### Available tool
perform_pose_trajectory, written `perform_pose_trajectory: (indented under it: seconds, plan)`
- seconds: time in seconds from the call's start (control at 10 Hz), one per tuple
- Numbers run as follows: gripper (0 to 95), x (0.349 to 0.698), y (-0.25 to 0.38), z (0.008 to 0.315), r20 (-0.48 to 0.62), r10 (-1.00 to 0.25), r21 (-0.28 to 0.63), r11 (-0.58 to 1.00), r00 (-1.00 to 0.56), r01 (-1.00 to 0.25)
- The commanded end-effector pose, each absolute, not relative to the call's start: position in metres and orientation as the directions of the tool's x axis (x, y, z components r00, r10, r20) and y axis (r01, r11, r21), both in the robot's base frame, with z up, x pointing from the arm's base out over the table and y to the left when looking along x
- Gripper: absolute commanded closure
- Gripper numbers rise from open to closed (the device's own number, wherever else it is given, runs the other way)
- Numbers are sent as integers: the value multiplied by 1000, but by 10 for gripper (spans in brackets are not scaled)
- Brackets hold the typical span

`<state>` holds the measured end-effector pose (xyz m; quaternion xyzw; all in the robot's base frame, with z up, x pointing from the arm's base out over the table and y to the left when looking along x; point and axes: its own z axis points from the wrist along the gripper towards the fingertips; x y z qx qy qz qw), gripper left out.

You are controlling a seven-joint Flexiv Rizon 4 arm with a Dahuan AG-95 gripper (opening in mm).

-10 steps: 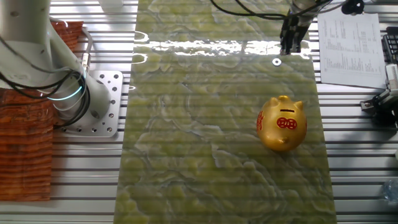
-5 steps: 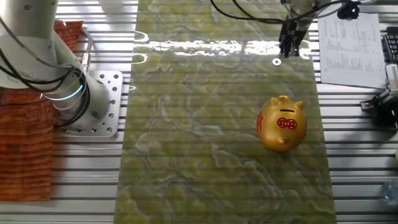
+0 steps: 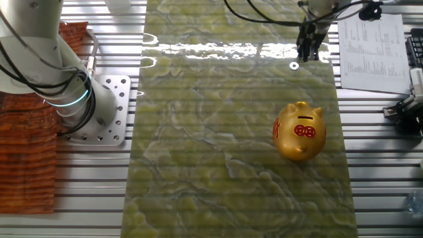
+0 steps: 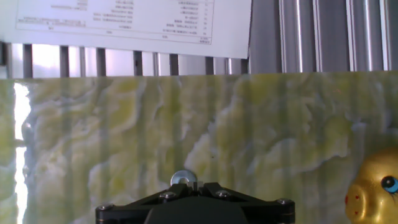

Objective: Drop coins into a piggy bank

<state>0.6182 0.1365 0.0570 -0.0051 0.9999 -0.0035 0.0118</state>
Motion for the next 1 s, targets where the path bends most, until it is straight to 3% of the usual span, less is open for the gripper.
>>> perform_pose_trajectory:
  seconds: [0.1, 1.0]
  plan:
    - [950, 618, 136, 56, -14, -16, -10, 1000, -1000, -16]
    - [950, 618, 136, 56, -21, -24, -5, 1000, -999, -23]
